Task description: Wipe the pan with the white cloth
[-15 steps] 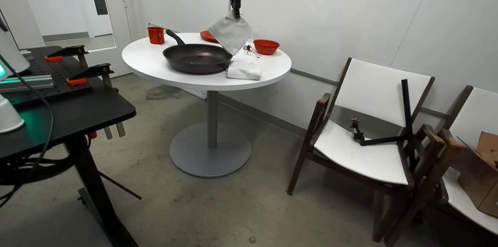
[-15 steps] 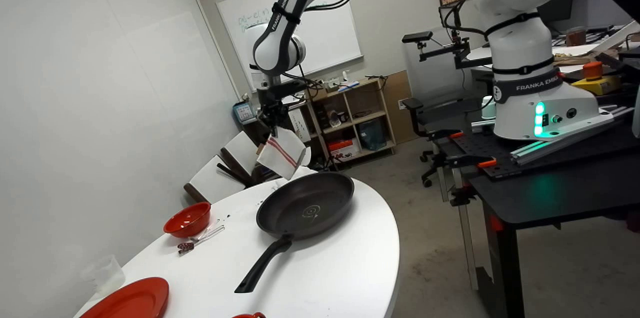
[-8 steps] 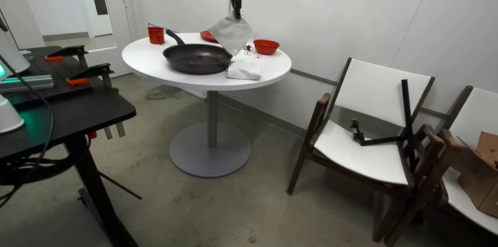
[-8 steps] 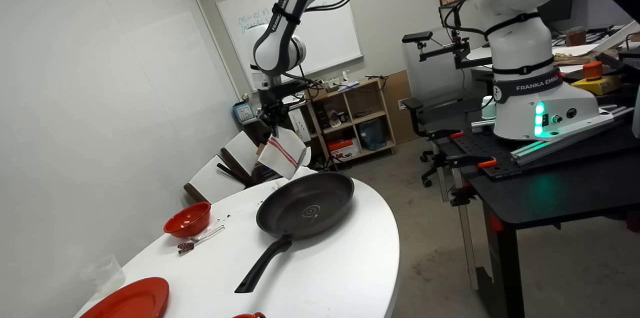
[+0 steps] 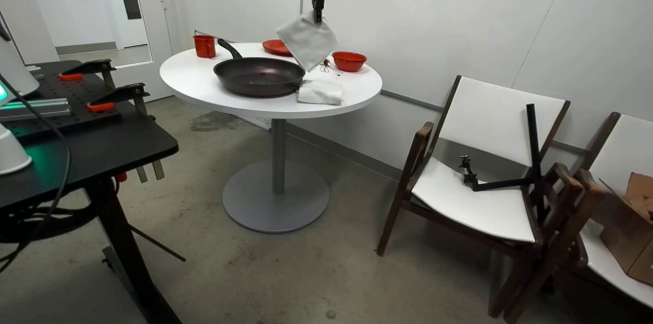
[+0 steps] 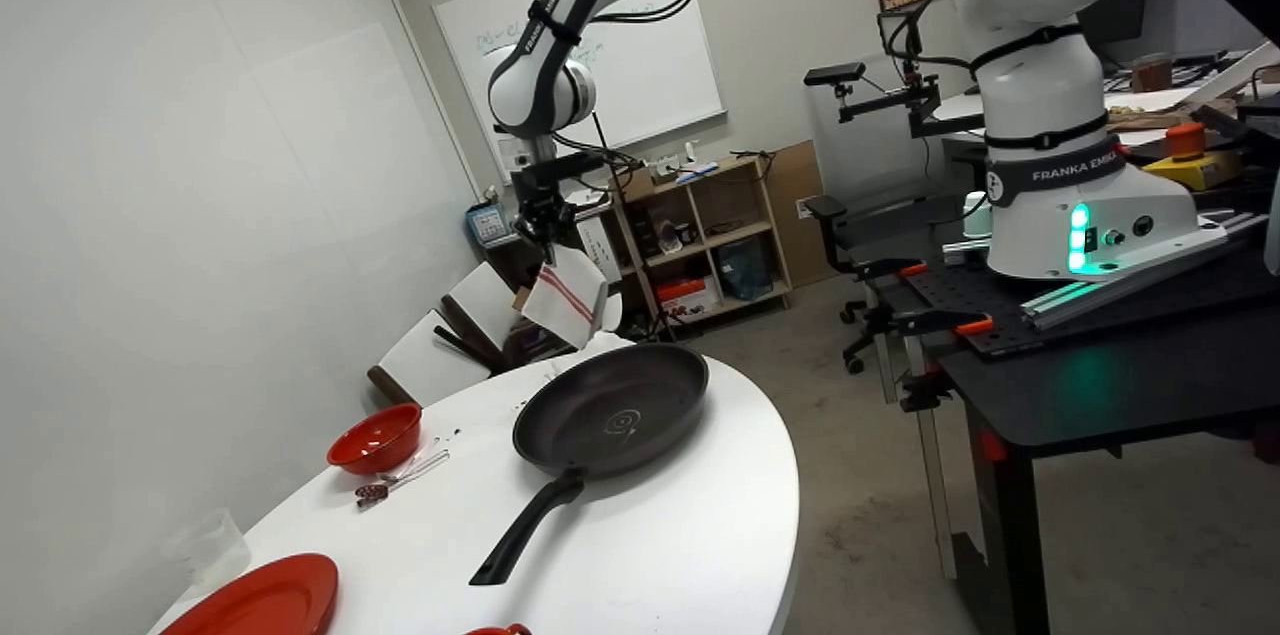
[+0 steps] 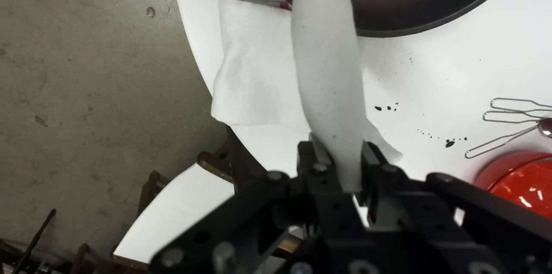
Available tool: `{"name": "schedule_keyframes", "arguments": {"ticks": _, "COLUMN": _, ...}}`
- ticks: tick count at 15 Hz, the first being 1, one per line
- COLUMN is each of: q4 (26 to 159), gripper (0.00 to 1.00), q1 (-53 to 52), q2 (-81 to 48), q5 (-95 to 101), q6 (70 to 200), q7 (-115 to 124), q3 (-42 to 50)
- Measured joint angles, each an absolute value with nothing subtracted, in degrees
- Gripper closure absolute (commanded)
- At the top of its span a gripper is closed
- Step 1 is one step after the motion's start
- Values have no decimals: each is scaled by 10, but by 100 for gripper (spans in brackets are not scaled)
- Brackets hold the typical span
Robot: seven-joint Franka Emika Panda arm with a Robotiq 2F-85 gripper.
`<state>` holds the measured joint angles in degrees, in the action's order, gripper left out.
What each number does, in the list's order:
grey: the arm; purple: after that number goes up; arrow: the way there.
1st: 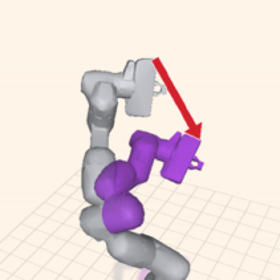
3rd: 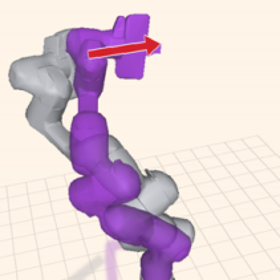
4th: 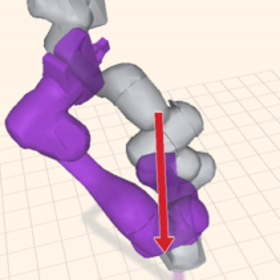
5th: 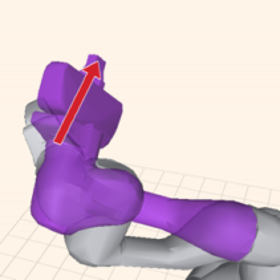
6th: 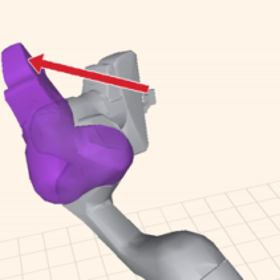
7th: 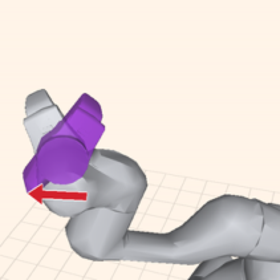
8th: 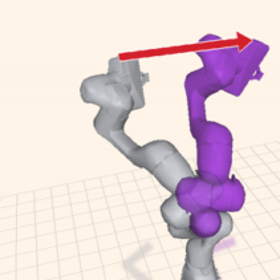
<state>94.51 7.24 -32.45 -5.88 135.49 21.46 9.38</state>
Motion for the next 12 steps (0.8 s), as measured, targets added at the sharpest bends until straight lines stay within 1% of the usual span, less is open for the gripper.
{"name": "schedule_keyframes", "arguments": {"ticks": 6, "q4": 841, "gripper": 96, "q1": 82, "q2": -379, "q5": -74, "q6": 1267, "q7": 215, "q3": 85}}
{"name": "schedule_keyframes", "arguments": {"ticks": 12, "q4": 742, "gripper": 96, "q1": 93, "q2": -450, "q5": -104, "q6": 1243, "q7": 212, "q3": 57}}
